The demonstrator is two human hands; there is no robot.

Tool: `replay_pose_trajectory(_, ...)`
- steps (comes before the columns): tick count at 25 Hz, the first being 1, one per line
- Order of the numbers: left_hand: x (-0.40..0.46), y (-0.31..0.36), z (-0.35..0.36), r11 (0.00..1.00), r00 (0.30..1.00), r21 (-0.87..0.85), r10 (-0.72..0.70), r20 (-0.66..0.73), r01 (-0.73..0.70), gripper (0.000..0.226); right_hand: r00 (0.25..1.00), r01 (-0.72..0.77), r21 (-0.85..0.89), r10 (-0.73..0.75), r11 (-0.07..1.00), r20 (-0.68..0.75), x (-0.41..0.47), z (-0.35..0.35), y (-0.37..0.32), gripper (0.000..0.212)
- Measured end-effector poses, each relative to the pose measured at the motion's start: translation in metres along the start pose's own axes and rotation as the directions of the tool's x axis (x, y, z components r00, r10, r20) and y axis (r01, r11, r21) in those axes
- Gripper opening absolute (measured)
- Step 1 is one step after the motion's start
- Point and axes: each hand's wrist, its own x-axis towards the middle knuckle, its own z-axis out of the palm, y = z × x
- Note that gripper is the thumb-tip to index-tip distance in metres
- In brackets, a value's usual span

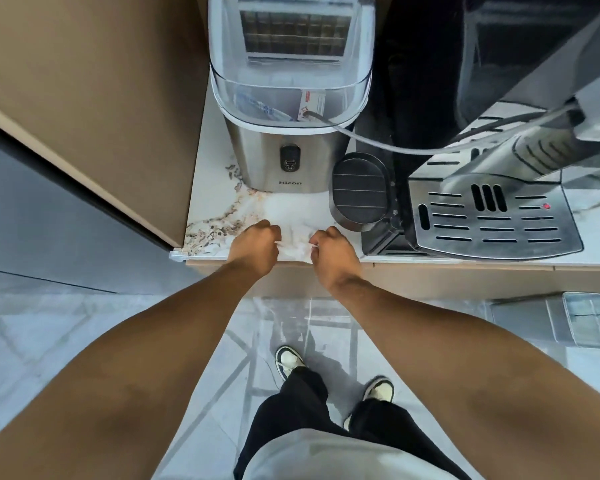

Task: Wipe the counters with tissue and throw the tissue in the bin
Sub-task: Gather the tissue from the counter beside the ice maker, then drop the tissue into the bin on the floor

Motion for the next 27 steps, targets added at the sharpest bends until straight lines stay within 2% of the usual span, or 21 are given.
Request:
replay_pose_trajectory(5, -0.037, 0.020, 0.012, 0.999, 1.000, -0.030, -0.026, -0.002, 0.026, 0.027, 1.000, 0.029, 0.063, -0.028, 0.998, -0.008, -0.034, -0.006, 0.026, 0.036)
replay_pose_trajectory(10, -0.067, 0.076, 0.029, 1.000, 1.000, -0.013, 0.001, -0.006, -0.001, 0.029, 1.000, -0.017, 0.121, 0.018, 0.993, -0.003, -0.081, -0.019, 0.086, 0.035)
replay_pose_trajectory(15, -0.087, 0.167, 0.056, 0.992, 0.991, -0.039, 0.123, 0.052, -0.121, 0.035, 0.987, -0.144, 0.165, 0.154, 0.976, -0.052, -0.143, -0.039, 0.173, 0.030)
replay_pose_trajectory(18, -0.092, 0.237, 0.078, 0.976, 0.972, -0.021, 0.217, 0.090, -0.216, 0.030, 0.966, -0.226, 0.205, 0.246, 0.952, -0.075, -0.185, -0.051, 0.234, 0.032)
replay_pose_trajectory(22, -0.100, 0.335, 0.109, 0.942, 0.934, -0.041, 0.336, 0.122, -0.333, 0.025, 0.907, -0.342, 0.292, 0.395, 0.893, -0.145, -0.236, -0.072, 0.312, 0.031)
replay_pose_trajectory(27, -0.100, 0.447, 0.137, 0.843, 0.825, -0.028, 0.532, 0.191, -0.538, 0.019, 0.785, -0.490, 0.363, 0.582, 0.792, -0.211, -0.288, -0.093, 0.403, 0.029)
